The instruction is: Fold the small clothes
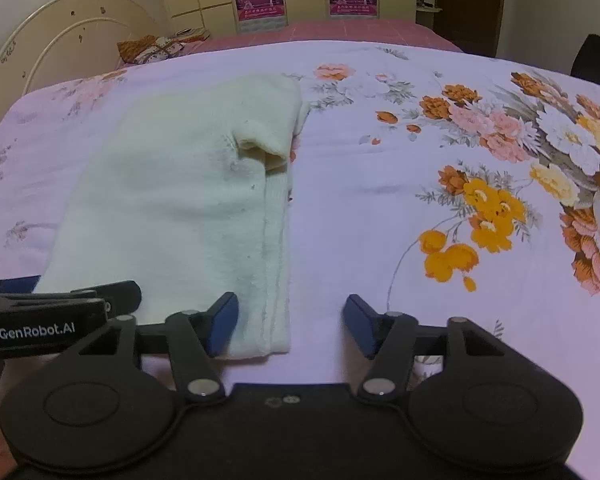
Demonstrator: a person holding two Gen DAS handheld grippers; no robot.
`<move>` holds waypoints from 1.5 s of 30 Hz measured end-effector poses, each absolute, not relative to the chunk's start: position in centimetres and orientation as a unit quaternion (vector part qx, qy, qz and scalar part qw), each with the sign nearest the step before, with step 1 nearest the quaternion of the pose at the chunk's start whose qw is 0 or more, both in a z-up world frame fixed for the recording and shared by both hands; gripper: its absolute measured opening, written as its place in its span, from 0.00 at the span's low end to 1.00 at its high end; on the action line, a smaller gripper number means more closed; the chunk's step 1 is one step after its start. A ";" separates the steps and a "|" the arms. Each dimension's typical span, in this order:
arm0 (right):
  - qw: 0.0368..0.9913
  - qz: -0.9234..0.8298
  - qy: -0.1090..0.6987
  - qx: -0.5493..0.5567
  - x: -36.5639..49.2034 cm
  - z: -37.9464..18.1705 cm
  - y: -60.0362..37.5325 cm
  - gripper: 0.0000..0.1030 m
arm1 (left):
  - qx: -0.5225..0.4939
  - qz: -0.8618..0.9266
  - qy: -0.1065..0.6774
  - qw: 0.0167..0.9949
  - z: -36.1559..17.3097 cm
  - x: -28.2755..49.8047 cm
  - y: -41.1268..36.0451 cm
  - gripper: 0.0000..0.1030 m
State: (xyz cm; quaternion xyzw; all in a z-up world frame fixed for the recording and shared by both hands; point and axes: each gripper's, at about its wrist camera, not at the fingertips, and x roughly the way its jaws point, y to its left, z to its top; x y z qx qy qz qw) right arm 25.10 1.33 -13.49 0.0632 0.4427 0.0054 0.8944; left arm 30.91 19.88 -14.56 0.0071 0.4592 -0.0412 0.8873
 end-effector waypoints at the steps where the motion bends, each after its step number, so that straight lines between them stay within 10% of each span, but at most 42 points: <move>1: 0.895 0.003 0.443 0.060 25.1 -13.5 1.3 0.66 | 0.006 -0.038 0.463 0.886 -14.5 31.1 19.8 1.00; 9: 0.902 -0.015 0.425 0.075 24.7 -11.8 0.0 0.86 | 0.012 0.012 0.475 0.880 -13.6 30.8 19.2 1.00; 31: 0.901 0.088 0.422 0.056 16.7 -6.6 -1.6 0.85 | 0.033 0.032 0.444 0.895 -5.8 19.8 17.1 1.00; 45: 0.970 0.074 0.231 0.032 1.2 8.1 -4.6 0.99 | -0.008 0.042 0.336 0.941 8.0 4.0 17.6 1.00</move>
